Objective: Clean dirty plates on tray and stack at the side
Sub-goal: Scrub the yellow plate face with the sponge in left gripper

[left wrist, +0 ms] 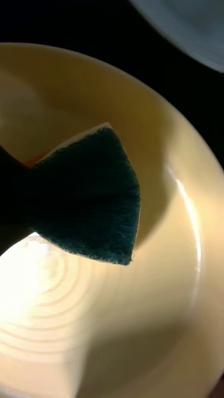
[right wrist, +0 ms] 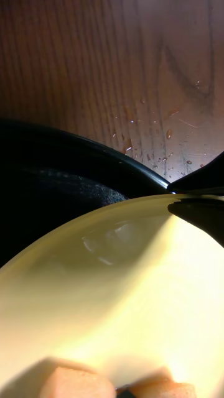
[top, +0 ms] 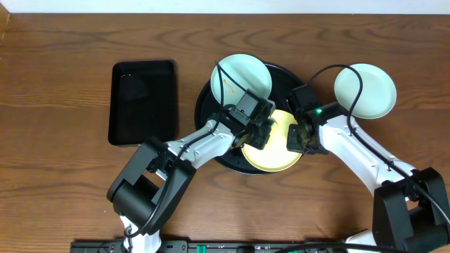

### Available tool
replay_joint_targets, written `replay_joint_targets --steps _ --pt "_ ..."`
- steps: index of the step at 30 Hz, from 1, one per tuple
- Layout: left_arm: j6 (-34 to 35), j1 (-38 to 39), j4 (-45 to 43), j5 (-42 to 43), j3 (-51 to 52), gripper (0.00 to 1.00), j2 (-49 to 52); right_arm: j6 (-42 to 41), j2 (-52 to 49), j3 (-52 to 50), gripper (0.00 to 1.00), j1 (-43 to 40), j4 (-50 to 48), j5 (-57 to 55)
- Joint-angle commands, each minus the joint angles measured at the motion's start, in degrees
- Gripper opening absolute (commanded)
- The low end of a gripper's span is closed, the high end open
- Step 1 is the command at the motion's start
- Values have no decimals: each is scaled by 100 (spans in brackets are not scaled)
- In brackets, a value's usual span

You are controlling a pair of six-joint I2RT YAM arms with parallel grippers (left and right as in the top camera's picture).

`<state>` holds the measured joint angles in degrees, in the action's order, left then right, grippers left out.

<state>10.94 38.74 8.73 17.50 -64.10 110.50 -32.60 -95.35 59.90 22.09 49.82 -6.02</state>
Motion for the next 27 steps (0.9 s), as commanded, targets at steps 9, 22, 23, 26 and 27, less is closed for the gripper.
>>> replay_joint_targets --steps 9,22,23,26,27 --pt "52 35 -164 -262 13 8 269 157 -17 -31 1 7 66 31" --pt "22 35 -553 -284 13 8 269 157 -17 -31 1 7 76 31" --pt "-2 35 -592 -284 13 8 269 157 -17 -31 1 7 76 31" --pt "-92 35 -743 -334 13 8 269 157 -17 -31 1 7 76 31" --pt "-107 35 -807 -350 13 8 269 160 -17 -31 1 7 76 31"
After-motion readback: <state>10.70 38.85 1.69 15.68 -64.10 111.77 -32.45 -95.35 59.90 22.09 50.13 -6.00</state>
